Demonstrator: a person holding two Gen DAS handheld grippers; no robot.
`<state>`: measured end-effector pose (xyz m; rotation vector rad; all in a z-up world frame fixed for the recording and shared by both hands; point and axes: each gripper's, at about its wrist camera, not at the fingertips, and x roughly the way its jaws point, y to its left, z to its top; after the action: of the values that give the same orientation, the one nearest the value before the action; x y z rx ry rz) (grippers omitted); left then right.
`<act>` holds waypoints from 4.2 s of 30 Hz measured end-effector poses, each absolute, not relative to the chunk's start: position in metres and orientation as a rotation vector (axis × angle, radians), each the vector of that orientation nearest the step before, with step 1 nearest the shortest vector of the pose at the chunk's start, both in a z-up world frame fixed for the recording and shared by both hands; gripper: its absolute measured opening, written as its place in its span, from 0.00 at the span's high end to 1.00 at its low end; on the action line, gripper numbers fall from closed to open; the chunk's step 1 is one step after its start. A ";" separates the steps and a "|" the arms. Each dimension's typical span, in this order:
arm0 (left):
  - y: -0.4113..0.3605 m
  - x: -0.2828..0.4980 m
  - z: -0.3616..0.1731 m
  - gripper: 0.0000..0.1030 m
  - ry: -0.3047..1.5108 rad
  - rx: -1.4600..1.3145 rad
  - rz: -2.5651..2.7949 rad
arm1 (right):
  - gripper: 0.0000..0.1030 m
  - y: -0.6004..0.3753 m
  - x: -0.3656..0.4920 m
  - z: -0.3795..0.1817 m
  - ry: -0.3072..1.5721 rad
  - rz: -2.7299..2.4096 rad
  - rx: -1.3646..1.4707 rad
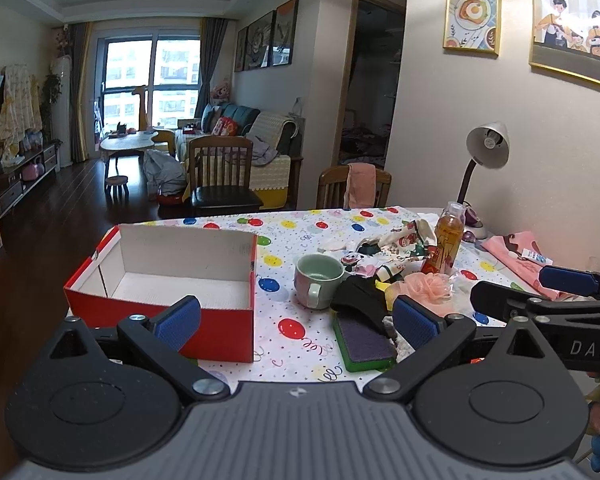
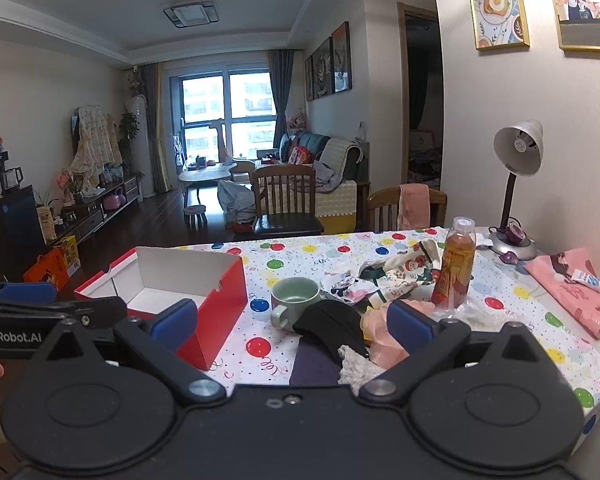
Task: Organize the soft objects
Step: 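Move both tools toward the pile of soft items beside the mug, then grasp the white fluffy cloth with the left tool while the right tool grasps the pink bath puff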
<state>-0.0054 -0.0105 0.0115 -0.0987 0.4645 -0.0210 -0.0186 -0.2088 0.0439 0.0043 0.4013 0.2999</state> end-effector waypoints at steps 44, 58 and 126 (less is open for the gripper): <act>-0.019 -0.011 0.024 0.00 0.384 -0.111 -0.024 | 0.02 -0.221 -0.023 0.054 0.332 0.271 -0.009; -0.032 0.012 0.020 0.00 0.361 -0.167 -0.040 | 0.02 -0.250 0.009 0.050 0.341 0.271 -0.030; -0.232 0.214 -0.171 0.60 0.952 0.151 -0.231 | 0.54 -0.306 0.271 -0.111 0.853 0.533 -0.224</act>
<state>0.2140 -0.2322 -0.1713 0.1509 0.9519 -0.2312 0.2710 -0.3065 -0.1114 -0.2237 0.8528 0.5329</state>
